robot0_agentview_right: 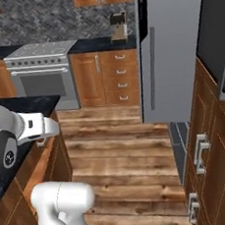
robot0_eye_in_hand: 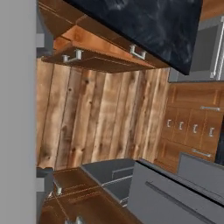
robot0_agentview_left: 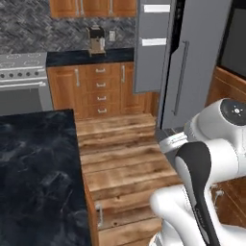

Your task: Pick the two oranges from the fridge and place them on the plate next to the blender to make a fruit smoothie.

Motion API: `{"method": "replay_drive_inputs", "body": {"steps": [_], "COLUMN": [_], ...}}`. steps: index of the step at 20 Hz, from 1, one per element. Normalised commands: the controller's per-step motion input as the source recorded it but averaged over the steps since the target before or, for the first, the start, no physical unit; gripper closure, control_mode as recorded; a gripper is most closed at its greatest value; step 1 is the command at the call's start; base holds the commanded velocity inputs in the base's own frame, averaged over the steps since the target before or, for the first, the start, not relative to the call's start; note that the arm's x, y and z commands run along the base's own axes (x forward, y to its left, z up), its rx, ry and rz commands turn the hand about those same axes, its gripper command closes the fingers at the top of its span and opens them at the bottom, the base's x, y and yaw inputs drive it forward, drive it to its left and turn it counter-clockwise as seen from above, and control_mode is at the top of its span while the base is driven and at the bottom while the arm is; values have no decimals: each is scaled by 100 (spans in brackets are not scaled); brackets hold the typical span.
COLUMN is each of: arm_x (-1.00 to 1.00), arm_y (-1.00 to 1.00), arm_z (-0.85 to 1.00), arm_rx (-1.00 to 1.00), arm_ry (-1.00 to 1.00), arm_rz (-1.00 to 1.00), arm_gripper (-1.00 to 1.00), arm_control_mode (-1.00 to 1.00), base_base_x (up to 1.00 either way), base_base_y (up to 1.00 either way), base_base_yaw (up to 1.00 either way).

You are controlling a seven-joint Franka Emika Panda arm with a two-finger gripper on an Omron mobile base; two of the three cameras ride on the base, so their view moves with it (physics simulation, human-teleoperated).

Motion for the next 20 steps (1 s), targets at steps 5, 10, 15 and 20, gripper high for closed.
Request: {"method": "replay_drive_inputs", "body": {"steps": [5, 10, 15, 20], "arm_x": [0, 0, 0, 0], "arm_y": [0, 0, 0, 0], "arm_z": [0, 0, 0, 0], "arm_rx": [0, 0, 0, 0], "arm_ry": [0, 0, 0, 0], "arm_rz": [0, 0, 0, 0], "arm_gripper": [-100, -100, -100, -100], "arm_control_mode": [100, 100, 100, 100], "base_base_x": [100, 100, 100, 100], "base_base_y": [-11, 7, 9, 25], "base_base_yaw": [20, 10, 7, 5]}}
